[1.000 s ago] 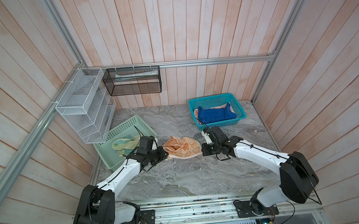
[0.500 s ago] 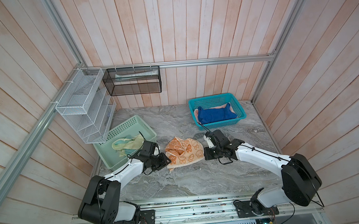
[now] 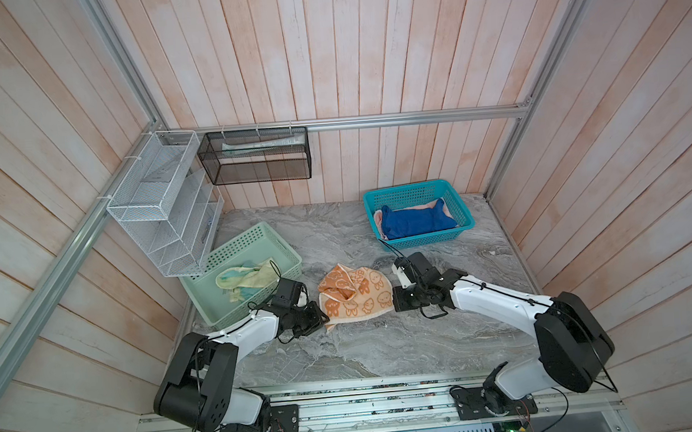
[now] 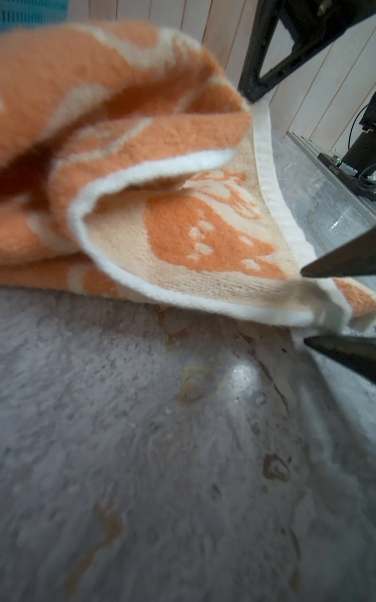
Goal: Fold and stack the towels
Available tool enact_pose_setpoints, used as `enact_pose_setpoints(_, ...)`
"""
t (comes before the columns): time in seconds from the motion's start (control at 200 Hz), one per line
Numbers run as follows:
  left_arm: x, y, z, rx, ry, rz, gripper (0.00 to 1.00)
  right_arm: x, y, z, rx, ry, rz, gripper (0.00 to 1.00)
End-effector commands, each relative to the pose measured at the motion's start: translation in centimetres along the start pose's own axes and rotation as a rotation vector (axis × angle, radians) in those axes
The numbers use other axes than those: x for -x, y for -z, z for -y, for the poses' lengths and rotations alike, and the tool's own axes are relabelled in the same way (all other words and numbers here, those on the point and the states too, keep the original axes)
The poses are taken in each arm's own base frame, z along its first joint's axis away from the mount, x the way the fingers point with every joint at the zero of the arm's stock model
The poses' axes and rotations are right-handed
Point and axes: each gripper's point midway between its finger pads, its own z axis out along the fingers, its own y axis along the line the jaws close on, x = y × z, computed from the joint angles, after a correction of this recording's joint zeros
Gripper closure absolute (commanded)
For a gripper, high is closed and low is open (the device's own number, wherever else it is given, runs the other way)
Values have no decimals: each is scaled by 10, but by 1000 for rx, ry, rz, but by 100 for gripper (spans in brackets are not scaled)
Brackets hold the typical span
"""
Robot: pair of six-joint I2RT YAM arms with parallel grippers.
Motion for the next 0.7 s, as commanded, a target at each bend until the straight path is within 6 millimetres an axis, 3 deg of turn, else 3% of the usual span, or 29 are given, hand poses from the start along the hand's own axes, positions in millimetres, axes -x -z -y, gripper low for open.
enact_pose_setpoints(0.0, 18, 15, 14, 13, -52, 69, 85, 5, 5, 2, -18, 4, 9, 100)
enact_pose_setpoints(0.085, 27, 25, 22, 32, -82, 98, 100, 13, 11, 0, -25, 15, 29, 100)
enact_pose_setpoints(0.24, 45, 48, 52, -2, -151, 153, 100, 42, 34, -7, -37, 45, 103, 100)
enact_pose_setpoints(0.325, 62, 68, 80, -37, -210, 204, 100, 72, 55, -9, -51, 63, 182, 100)
enact_pose_setpoints(0.41, 86, 94, 115, -66, -290, 274, 100, 112, 84, -10, -75, 93, 297, 100)
enact_pose_setpoints(0.55, 130, 158, 190, -139, -421, 437, 100, 178, 150, -17, -97, 133, 470, 100)
enact_pose_setpoints(0.695, 144, 233, 255, -250, -528, 597, 100, 216, 220, -32, -135, 188, 617, 100)
